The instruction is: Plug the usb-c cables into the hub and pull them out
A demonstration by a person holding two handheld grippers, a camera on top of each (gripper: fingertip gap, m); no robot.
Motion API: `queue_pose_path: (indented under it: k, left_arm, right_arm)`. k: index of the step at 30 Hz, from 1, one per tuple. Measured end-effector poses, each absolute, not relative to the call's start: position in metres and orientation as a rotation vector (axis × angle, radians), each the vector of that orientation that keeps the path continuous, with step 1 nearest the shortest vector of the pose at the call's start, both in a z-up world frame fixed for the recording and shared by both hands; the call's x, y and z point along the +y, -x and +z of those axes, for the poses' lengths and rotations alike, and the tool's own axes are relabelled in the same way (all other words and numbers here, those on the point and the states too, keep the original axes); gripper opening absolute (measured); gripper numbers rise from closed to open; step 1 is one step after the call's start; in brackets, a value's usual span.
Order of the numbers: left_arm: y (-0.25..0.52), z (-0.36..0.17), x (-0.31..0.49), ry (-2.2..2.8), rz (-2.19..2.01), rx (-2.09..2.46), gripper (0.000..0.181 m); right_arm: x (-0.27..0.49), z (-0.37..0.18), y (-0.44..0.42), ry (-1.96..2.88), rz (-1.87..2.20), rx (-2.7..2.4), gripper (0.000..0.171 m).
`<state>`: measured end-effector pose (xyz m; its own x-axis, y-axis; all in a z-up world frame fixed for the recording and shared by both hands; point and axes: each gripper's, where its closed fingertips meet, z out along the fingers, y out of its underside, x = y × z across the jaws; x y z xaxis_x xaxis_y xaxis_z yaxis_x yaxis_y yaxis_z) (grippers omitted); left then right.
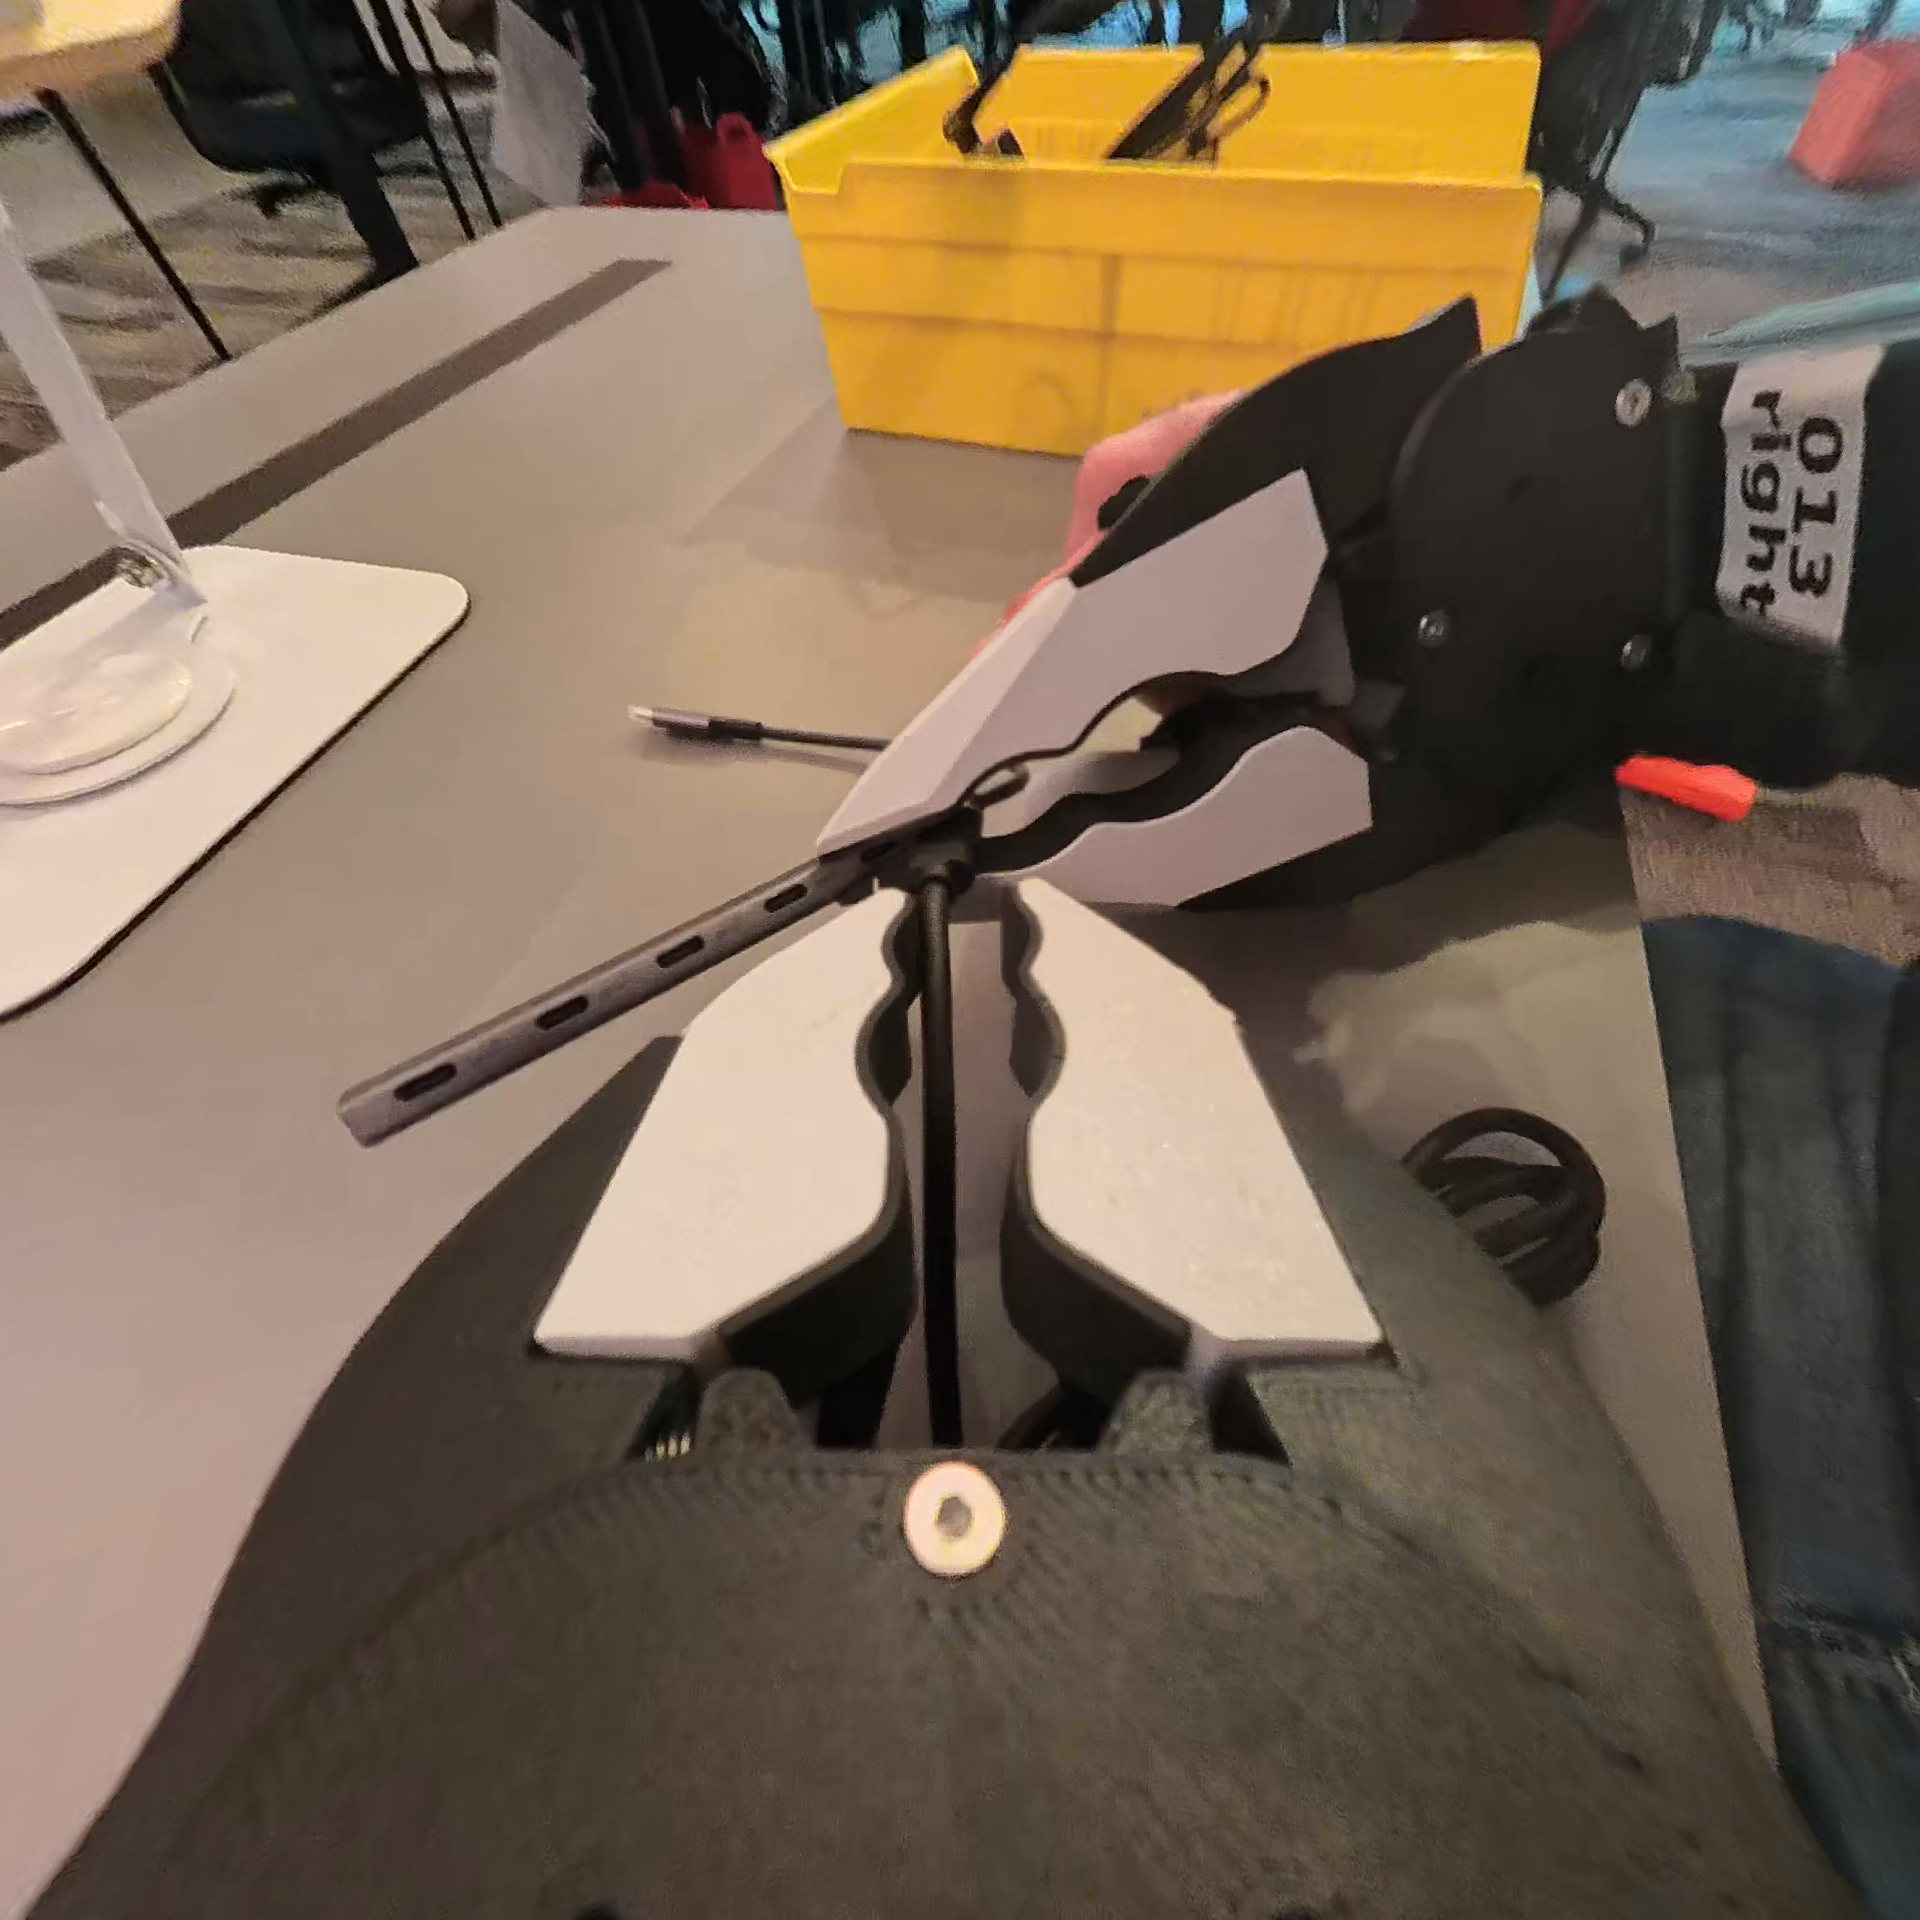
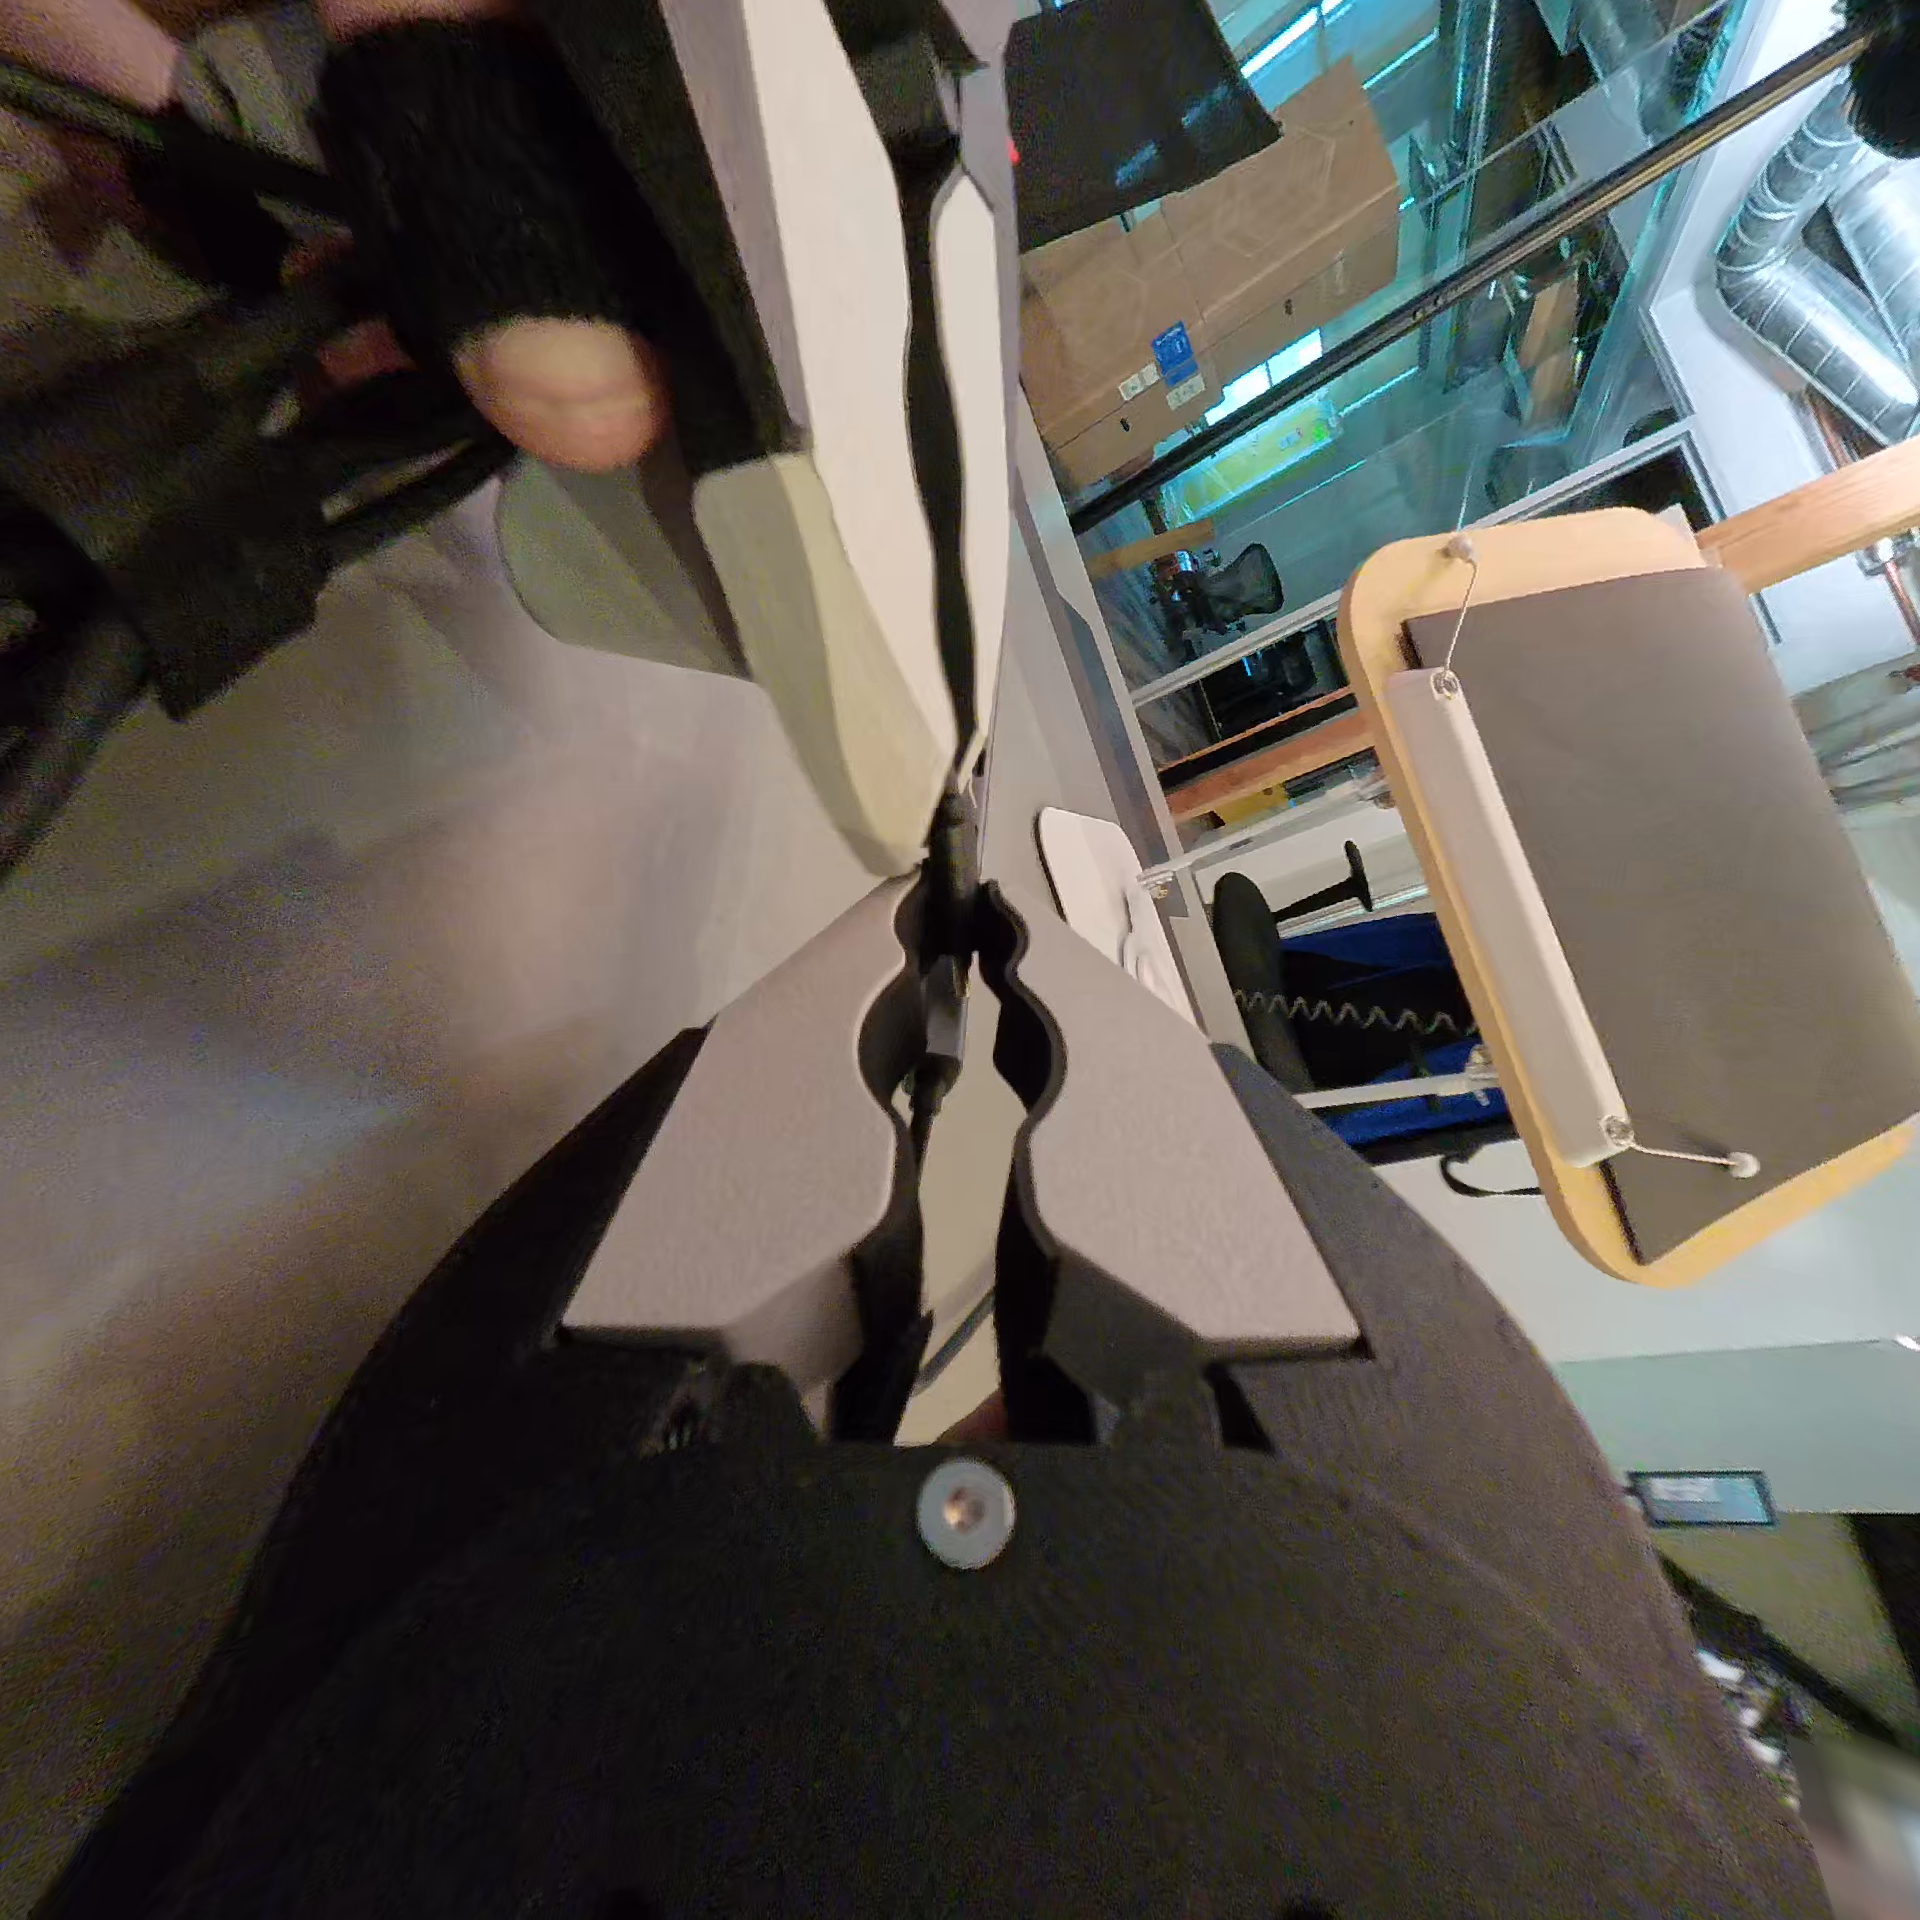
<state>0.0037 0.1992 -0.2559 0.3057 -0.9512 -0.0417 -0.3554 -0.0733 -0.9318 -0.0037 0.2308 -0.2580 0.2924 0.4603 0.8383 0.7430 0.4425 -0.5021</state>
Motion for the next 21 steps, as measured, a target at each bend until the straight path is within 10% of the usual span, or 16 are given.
queue_pose_path:
  k: [1,21]
  left_arm:
    - [-0.004,-0.254,0.202,1.625,-0.787,1.176,0.009]
    - [-0.013,-0.234,0.205,1.622,-0.977,0.937,0.012]
  right_arm:
    - [0.231,-0.257,0.003,1.197,-0.246,-1.33,0.003]
    - [0.233,-0.245,-0.001,1.182,-0.248,-1.268,0.003]
